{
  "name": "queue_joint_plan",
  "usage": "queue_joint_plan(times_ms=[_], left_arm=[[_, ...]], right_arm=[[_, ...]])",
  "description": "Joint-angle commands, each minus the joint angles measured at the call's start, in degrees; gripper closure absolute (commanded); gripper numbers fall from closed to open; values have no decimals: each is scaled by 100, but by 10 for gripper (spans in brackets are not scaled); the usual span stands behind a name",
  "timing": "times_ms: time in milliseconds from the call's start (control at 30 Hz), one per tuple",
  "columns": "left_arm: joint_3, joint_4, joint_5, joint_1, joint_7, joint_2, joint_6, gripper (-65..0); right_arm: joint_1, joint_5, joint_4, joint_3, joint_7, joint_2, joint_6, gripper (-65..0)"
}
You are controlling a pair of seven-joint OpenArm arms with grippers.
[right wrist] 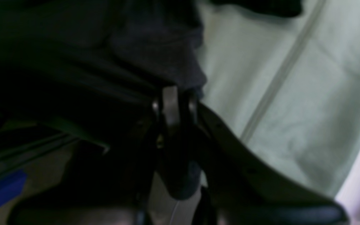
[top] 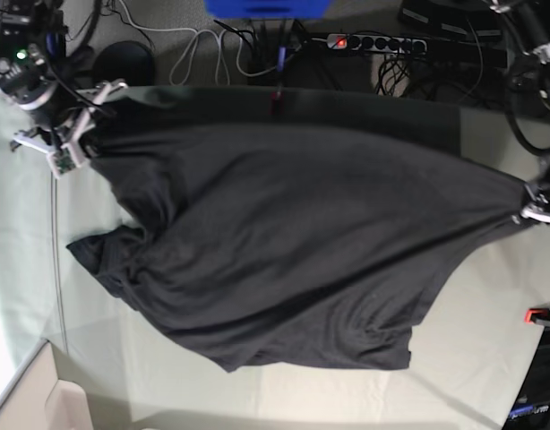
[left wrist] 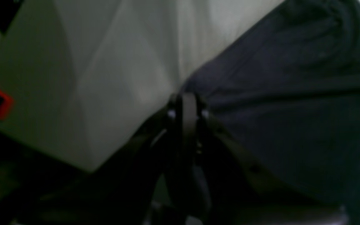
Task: Layout the t-shirt on the table in an organized manner, then fold the t-shirt properly
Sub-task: 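Lay the t-shirt down, stretching it between both grippers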
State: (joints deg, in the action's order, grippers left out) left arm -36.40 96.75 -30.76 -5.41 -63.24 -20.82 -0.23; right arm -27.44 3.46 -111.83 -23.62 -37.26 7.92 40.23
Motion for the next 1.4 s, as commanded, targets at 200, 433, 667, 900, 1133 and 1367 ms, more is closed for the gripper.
queue_joint_plan(times_ms=[200,433,667,900,1133,1367], left_arm=[[-74,79,65,-255,131,-279,-8,0],[-92,-246,74,-677,175,-41,-8,0],[-92,-607,65,-967,184,-41,-8,0],[-74,-1328,21,-905,166,-32,-8,-1],[-100,-1407,21,-747,122,-32,-8,-9],[-92,-1389,13,-738,122,-32,-8,-230]], right_arm=[[-249,10,-48,-737,117,38,-23,0],[-522,10,-39,-772,117,30,-23,0],[-715,-289,-30,-728,117,38,-23,0],[-742,-448,67,-535,117,12,-23,-123],[-548,-448,40,-588,117,-129,-23,-169],[23,-456,31,-588,82,-137,-23,-310]])
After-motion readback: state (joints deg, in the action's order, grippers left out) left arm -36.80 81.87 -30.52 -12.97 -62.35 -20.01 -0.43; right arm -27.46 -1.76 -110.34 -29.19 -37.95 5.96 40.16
